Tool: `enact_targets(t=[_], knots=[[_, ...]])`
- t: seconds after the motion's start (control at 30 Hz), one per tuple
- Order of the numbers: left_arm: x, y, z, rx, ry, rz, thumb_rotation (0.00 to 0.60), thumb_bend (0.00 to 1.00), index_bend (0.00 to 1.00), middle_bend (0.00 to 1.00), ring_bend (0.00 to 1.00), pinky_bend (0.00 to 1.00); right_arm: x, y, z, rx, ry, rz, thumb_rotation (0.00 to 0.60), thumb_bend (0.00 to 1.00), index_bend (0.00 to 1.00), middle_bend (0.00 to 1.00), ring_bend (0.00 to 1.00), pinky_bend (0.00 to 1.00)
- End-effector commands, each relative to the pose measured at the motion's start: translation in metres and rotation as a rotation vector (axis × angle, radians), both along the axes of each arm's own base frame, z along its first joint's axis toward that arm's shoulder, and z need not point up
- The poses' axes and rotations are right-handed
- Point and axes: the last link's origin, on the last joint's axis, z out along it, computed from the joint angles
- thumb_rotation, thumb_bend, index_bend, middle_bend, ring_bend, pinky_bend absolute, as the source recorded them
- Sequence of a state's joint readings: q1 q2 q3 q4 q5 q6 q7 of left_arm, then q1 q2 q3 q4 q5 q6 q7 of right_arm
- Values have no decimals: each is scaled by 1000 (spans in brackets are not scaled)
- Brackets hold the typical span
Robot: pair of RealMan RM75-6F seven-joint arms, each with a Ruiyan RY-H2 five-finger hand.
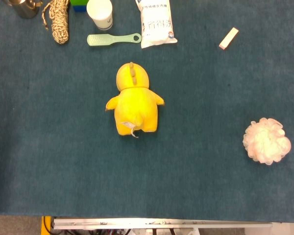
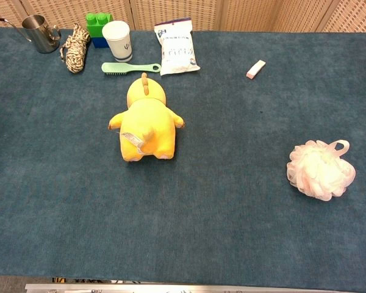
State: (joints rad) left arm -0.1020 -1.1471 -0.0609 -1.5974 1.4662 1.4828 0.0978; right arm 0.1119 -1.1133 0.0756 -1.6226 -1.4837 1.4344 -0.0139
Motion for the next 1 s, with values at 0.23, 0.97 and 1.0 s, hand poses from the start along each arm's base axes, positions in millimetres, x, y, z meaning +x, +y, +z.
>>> enact_targets(t=[0.23,0.97,1.0], knots=[[4,1,-3,-37,-20,-34,600,282,242,304,208,174,5,-3,4,-3,-22,23,600,139,129,278,154,217],[64,72,-60,-429,-274,-471,342,198,233,258,189,114,41,-28,45,-143,-219,119,600,134,129,278,154,217],[66,75,-64,-443,-282,-484,323,184,232,252,182,108,41,-27,45,-144,-217,116,600,134,129,278,154,217]])
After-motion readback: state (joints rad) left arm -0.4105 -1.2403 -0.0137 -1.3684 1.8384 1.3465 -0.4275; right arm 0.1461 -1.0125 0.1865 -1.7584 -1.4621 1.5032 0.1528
